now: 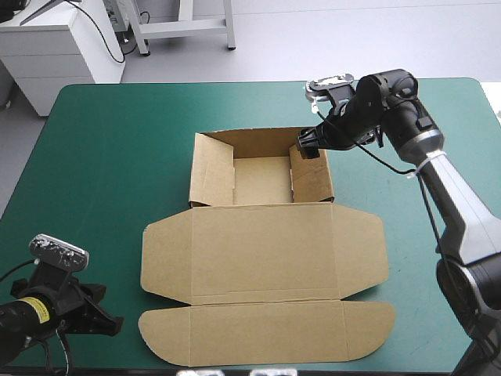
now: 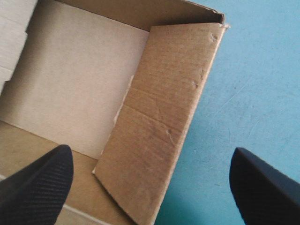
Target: Fold the box
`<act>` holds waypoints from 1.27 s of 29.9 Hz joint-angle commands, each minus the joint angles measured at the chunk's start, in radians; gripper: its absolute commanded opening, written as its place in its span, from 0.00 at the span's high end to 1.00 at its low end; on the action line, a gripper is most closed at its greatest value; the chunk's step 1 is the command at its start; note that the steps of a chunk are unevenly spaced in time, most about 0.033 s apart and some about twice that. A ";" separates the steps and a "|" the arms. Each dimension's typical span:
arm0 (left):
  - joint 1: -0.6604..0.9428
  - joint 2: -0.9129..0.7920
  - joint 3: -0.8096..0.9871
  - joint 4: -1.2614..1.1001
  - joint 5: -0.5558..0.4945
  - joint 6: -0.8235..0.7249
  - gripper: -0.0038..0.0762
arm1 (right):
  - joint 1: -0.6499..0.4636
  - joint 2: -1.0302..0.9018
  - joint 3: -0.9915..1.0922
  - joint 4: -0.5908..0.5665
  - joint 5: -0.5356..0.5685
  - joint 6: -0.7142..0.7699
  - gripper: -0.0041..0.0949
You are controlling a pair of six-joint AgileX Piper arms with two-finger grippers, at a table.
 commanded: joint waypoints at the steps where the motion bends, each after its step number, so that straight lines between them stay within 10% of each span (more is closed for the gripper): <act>1: -0.005 0.001 0.018 0.002 0.018 -0.023 0.96 | -0.004 0.010 -0.026 -0.048 0.008 -0.011 0.12; 14: -0.005 0.001 0.032 0.015 -0.079 -0.018 0.96 | -0.004 0.199 -0.028 -0.049 -0.026 0.014 0.15; 28: -0.005 0.001 0.032 0.015 -0.102 -0.018 0.96 | -0.004 0.201 -0.029 -0.046 -0.066 0.030 0.97; 38: -0.005 0.001 0.032 0.015 -0.109 -0.018 0.96 | -0.025 0.194 -0.040 -0.141 -0.068 -0.008 0.98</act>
